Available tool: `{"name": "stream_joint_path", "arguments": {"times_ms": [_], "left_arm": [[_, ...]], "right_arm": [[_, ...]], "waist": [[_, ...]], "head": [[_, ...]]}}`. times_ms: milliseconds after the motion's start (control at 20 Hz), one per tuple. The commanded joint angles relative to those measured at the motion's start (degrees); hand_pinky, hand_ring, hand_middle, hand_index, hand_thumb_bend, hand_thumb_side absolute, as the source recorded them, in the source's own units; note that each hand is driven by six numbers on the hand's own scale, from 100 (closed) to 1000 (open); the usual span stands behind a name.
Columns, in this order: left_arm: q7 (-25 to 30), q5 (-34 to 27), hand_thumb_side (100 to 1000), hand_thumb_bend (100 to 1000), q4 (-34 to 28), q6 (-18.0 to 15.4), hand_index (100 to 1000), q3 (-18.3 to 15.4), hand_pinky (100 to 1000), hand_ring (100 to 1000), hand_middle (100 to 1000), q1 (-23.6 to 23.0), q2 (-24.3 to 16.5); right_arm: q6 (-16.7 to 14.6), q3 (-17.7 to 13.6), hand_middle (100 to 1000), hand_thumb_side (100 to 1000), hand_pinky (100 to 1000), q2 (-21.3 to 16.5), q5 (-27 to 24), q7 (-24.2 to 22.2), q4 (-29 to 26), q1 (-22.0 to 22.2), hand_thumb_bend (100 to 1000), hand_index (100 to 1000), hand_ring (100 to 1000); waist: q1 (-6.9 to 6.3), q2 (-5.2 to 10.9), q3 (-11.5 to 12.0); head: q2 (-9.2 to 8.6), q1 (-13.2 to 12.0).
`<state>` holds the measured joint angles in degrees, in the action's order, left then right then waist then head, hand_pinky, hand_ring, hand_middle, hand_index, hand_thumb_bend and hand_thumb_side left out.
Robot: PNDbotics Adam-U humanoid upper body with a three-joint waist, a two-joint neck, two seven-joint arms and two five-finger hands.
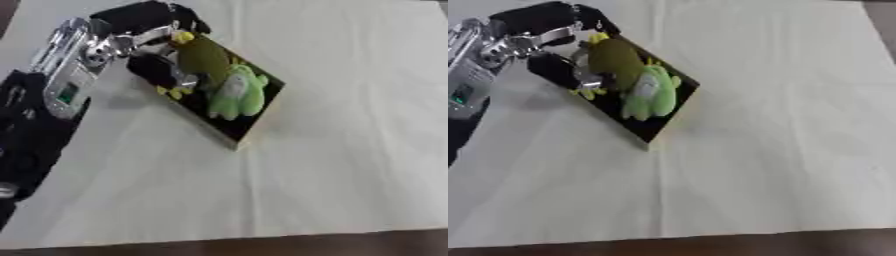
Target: Pick up objects on the table and place them in the box.
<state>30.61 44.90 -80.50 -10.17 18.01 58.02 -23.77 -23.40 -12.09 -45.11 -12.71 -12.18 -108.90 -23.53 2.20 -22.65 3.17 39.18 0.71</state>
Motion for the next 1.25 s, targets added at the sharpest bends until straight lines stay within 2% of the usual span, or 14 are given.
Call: {"name": "stream_joint_path", "arguments": {"times_ms": [50,100,200,250,350,500,550,700,900,1050,1250], "left_arm": [[-1.6,-1.3,652,344,-3.5,1.0,903,-1.9,840,834,800,0.8,-1.8],[-2.2,-2.2,646,329,-4.9,1.6,903,-2.4,839,832,798,0.6,-2.2],[-4.2,-4.6,564,122,-8.9,3.3,892,-3.7,825,815,782,0.1,-3.2],[-5.8,-6.3,522,100,-11.8,4.5,886,-4.6,818,803,771,-0.4,-3.8],[-10.8,-13.0,556,100,-19.4,7.4,872,-6.7,813,785,757,-2.1,-5.5],[-21.6,-25.6,534,100,-30.9,10.5,850,-10.3,796,763,737,-5.9,-8.6],[-25.3,-29.1,529,100,-32.5,10.0,839,-11.3,784,749,723,-7.0,-9.4],[-36.2,-38.1,508,100,-33.9,4.5,820,-14.3,760,721,691,-11.1,-11.1],[-45.9,-45.3,520,100,-34.1,-2.0,800,-17.0,749,703,672,-16.9,-11.9],[-49.6,-49.0,542,100,-34.1,-6.1,822,-18.1,758,717,698,-20.3,-11.2],[-50.2,-51.6,561,100,-34.1,-10.9,838,-19.1,755,717,710,-23.9,-10.0]], "right_arm": [[0.0,-0.8,698,470,1000,-1.2,-0.2,-0.2,-0.8,-0.2,100,770,982],[-0.1,-0.8,698,470,1000,-1.2,-0.3,-0.2,-0.8,-0.1,100,770,981],[-0.2,-0.9,698,470,1000,-1.2,-0.3,0.0,-0.9,0.0,100,770,980],[-0.2,-1.0,698,470,1000,-1.2,-0.4,0.1,-1.1,0.0,100,770,979],[-0.4,-1.2,698,470,999,-1.3,-0.5,0.7,-1.4,0.2,100,770,977],[-0.5,-1.6,695,470,997,-1.0,-0.9,1.9,-2.1,0.5,100,769,969],[-0.5,-1.7,694,470,997,-0.9,-1.0,2.3,-2.4,0.7,100,768,966],[-0.3,-2.2,693,470,997,-0.1,-1.4,3.5,-3.4,1.0,100,767,962],[1.1,-2.9,697,470,1000,3.2,-2.0,3.8,-5.1,-0.1,100,769,964],[1.5,-3.7,700,470,999,5.3,-3.0,3.8,-5.6,-1.3,100,774,958],[-0.2,-4.2,700,470,994,6.5,-4.0,3.7,-5.7,-1.9,100,776,952]], "waist": [[0.13,1.45,0.0],[0.17,1.5,0.0],[0.25,1.59,0.1],[0.3,1.61,0.1],[0.33,1.62,0.3],[0.33,1.61,0.7],[0.33,1.6,0.8],[0.33,1.64,0.9],[0.43,1.6,0.9],[0.53,1.44,1.0],[0.79,1.21,1.0]], "head": [[-0.44,0.3],[-0.41,0.3],[-0.34,0.6],[-0.29,0.8],[-0.25,1.3],[-0.36,1.7],[-0.45,1.8],[-0.64,2.1],[-1.06,2.0],[-1.24,1.7],[-1.42,1.1]]}}
